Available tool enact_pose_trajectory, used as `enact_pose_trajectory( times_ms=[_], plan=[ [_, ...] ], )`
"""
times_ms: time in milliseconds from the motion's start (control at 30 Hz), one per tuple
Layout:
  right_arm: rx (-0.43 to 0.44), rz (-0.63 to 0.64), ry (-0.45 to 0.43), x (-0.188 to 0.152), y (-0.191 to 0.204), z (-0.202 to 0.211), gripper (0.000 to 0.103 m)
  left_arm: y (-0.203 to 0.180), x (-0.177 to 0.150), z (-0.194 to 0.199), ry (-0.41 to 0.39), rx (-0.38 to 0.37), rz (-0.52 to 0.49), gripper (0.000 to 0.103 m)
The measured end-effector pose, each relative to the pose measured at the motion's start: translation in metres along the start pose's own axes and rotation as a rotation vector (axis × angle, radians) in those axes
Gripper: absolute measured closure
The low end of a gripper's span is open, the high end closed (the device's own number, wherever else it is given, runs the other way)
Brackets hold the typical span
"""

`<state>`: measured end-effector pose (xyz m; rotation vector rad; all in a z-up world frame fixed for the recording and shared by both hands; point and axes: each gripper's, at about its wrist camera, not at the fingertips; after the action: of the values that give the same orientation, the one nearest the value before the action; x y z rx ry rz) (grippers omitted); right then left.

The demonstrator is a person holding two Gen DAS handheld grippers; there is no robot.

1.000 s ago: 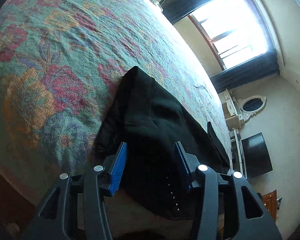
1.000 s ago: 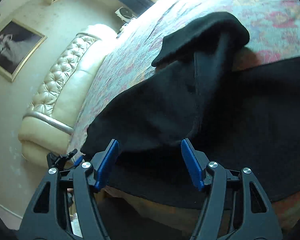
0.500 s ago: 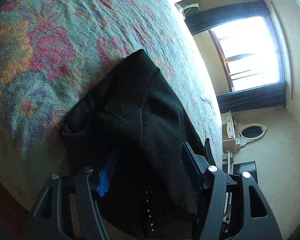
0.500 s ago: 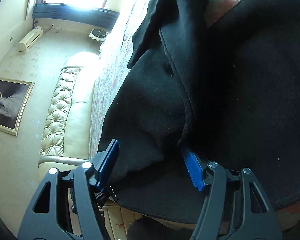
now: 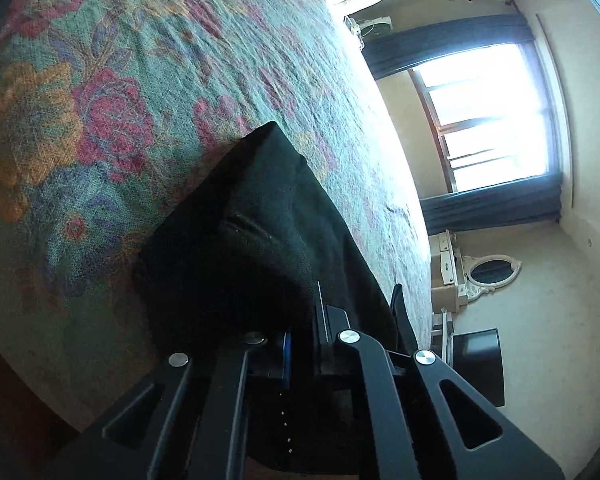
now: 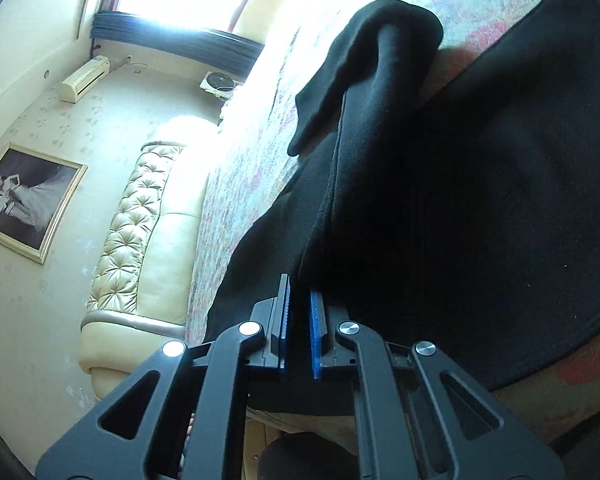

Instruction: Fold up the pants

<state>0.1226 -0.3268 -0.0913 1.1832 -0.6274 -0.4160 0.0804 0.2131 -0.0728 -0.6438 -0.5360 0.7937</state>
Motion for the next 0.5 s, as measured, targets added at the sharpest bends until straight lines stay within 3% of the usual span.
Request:
enact_pose_trajectory(
  times_ms=[133, 367, 500],
  plan=[
    [0.015, -0.007, 0.034, -0.014, 0.005, 0.016, 0.095, 0.011, -0.002, 0.012, 0.025, -0.027, 0.013, 0.096],
    [-0.116, 0.021, 0.114, -0.042, -0.025, 0.018, 0.095, 0.042, -0.021, -0.001, 0.054, 0.073, -0.041, 0.095],
    [-0.14, 0.044, 0.14, -0.043, -0.031, 0.015, 0.092, 0.052, -0.024, 0.0, 0.045, 0.044, -0.051, 0.093]
  ],
)
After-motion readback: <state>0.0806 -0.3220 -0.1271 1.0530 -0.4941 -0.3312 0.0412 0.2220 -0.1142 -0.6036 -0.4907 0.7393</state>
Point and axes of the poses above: each gripper's, at about its wrist camera, not at the fingertips, and z roughly against the way its jaws point, y to its left, x to its top, and after that the axes turned 13 degrees about x, right-handed
